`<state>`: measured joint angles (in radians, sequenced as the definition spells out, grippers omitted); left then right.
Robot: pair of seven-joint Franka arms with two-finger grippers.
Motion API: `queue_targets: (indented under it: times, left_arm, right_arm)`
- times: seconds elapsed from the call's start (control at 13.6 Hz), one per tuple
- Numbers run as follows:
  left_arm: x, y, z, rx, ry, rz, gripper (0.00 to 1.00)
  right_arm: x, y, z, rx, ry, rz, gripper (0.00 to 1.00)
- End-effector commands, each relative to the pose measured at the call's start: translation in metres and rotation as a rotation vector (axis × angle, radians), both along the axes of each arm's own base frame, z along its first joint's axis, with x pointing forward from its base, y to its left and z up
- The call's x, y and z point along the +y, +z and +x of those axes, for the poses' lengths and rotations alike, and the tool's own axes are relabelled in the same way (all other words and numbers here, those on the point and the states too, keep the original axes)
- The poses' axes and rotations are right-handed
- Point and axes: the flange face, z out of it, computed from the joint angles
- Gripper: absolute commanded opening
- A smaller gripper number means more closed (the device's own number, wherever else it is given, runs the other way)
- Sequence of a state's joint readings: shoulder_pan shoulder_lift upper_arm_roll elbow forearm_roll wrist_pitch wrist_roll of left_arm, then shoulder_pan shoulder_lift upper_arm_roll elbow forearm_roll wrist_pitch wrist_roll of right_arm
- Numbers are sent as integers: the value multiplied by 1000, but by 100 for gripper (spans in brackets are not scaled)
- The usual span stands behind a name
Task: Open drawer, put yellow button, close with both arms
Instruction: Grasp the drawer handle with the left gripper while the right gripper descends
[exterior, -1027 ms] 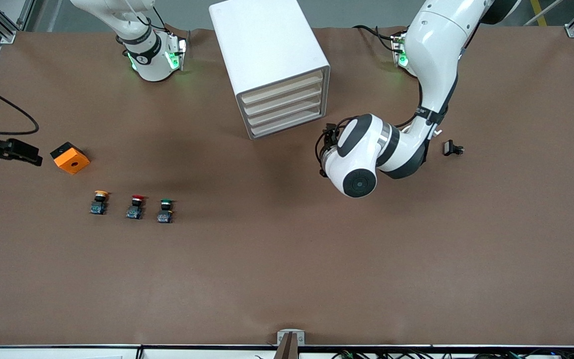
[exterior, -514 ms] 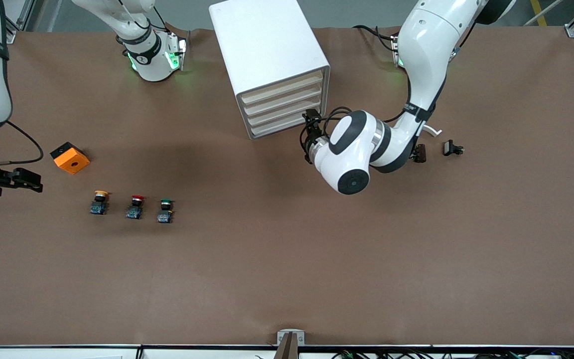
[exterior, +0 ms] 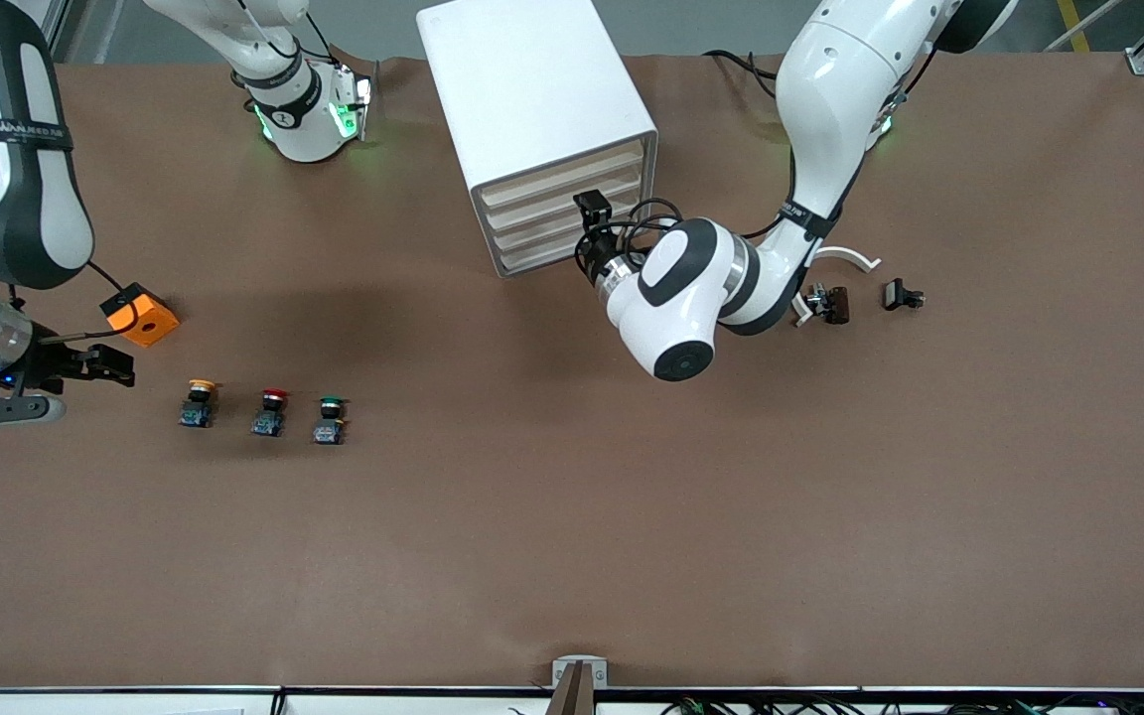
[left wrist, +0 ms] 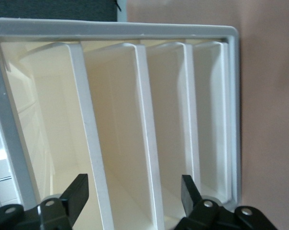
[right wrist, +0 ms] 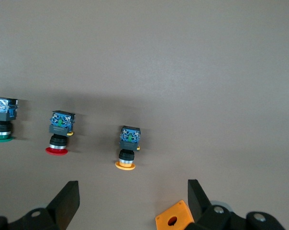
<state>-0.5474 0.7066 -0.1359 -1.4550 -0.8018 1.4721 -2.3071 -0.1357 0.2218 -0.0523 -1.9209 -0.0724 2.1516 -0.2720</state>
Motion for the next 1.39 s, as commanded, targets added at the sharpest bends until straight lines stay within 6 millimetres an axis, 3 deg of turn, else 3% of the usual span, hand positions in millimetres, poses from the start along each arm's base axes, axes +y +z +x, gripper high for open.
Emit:
queue_targets:
  times: [0.0,0.22,0.51,0.73,0.88,0.95,1.17,1.32]
  left_arm:
    - [-11,-2,-9,71,15,14,70]
    - [-18,-2,-19,121,10,34,67]
    - [-23,-15,-32,175,-6,75,60]
    - [-28,-19,-38,197,-12,72,31]
    - [-29,-21,-41,225,-14,69,6]
    - [-29,-19,-40,222,-12,67,0]
    - [-23,-14,-32,225,5,73,0]
    - [-6,-14,-14,225,39,73,0]
  right_arm:
    - [1,-25,-18,-28,23,-11,100]
    - [-3,-43,-23,-68,15,-14,100]
    - [-7,-94,-23,-41,-4,-2,100]
    - [-6,-121,-21,-49,-95,2,100]
    - [-4,-139,-19,-56,-106,3,100]
    - [-2,-146,-17,-59,-102,3,100]
    - [0,-163,-17,-45,-99,5,100]
    - [0,-174,-15,-41,-97,6,100]
